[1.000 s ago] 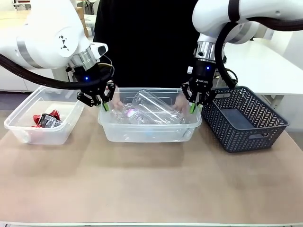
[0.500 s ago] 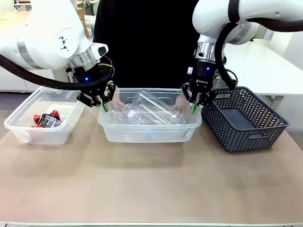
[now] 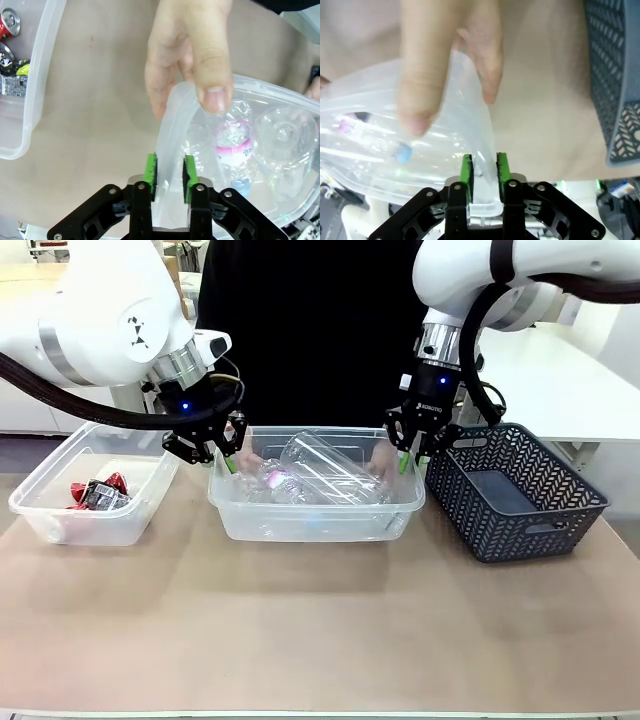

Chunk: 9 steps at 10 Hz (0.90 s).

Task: Sort the waste into each basket.
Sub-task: Release the Organizing box you were holding.

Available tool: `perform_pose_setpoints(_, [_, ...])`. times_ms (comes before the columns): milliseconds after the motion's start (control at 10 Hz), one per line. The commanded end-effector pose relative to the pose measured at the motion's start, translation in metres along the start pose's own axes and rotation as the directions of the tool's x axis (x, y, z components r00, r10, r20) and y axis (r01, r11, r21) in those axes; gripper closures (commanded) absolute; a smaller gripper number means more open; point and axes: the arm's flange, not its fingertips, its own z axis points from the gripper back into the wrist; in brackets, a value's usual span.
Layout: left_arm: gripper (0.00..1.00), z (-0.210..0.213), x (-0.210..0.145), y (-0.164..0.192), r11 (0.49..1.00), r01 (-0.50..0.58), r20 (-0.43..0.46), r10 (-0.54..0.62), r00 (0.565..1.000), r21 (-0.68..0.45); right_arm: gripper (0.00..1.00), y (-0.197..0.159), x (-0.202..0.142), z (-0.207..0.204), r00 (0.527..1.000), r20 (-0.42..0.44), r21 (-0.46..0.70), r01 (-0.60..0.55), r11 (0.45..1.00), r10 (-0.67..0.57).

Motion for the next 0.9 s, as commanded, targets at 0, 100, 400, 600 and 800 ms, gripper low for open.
perform_pose_setpoints(0, [0.31, 0.007, -0.002, -0.002, 0.999, 0.017, 0.038, -0.016, 0.999, -0.029, 0.31, -0.012, -0.018, -0.002, 0.982, 0.179, 0.093, -0.079, 0.992, 0.062])
perform_pose_setpoints(100, [0.0, 0.011, -0.006, -0.001, 0.998, 0.028, 0.074, -0.024, 0.997, -0.052, 0.0, -0.014, -0.022, 0.002, 0.954, 0.286, 0.123, -0.128, 0.984, 0.088])
perform_pose_setpoints(400, [0.0, 0.023, -0.012, 0.01, 0.992, 0.021, 0.346, 0.024, 0.938, -0.127, 0.0, -0.025, -0.037, 0.009, 0.852, 0.479, 0.117, -0.3, 0.947, 0.211])
perform_pose_setpoints(600, [0.0, 0.021, -0.008, 0.014, 0.99, 0.047, 0.338, 0.001, 0.941, -0.133, 0.0, -0.031, -0.046, 0.008, 0.806, 0.477, 0.056, -0.426, 0.903, 0.351])
perform_pose_setpoints(800, [0.0, 0.031, -0.006, 0.006, 0.99, 0.026, 0.342, 0.022, 0.939, -0.136, 0.0, -0.019, -0.039, 0.017, 0.835, 0.479, 0.049, -0.334, 0.941, 0.271])
